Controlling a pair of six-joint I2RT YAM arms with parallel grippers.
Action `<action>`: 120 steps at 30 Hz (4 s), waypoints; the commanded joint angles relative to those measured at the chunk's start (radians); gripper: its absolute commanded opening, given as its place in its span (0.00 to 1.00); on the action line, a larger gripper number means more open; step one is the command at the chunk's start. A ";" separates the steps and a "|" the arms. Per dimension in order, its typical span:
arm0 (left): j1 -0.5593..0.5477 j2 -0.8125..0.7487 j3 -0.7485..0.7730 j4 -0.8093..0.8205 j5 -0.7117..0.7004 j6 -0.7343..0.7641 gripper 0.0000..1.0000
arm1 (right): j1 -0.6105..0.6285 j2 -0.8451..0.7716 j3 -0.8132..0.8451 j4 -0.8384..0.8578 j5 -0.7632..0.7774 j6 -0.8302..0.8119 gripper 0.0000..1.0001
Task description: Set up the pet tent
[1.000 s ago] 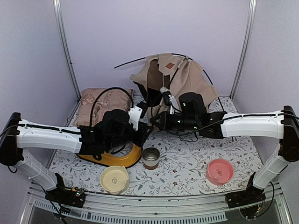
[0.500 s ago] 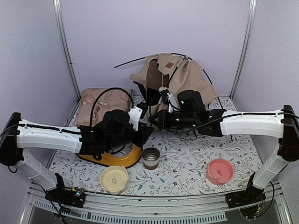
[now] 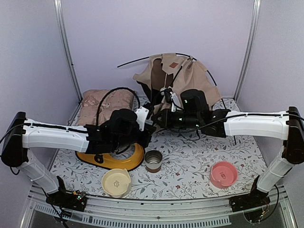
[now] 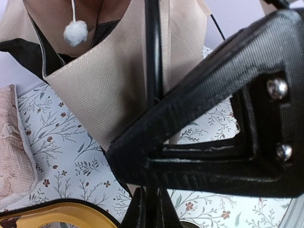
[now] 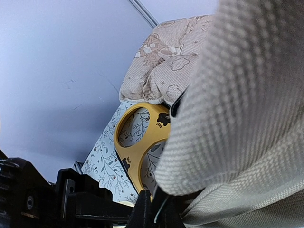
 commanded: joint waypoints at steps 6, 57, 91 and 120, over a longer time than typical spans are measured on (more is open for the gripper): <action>0.049 -0.053 0.031 0.036 -0.123 0.100 0.00 | 0.005 -0.074 0.079 -0.092 -0.013 -0.150 0.47; 0.637 -0.444 -0.081 -0.032 0.424 0.144 0.00 | -0.568 -0.451 -0.191 -0.502 -0.054 -0.404 0.75; 0.647 -0.448 -0.070 -0.039 0.439 0.140 0.00 | -0.569 -0.182 0.027 -0.498 -0.232 -0.613 0.07; 0.636 -0.042 0.400 -0.165 0.647 0.164 0.14 | -0.586 -0.806 -0.012 -0.483 -0.539 -0.520 0.00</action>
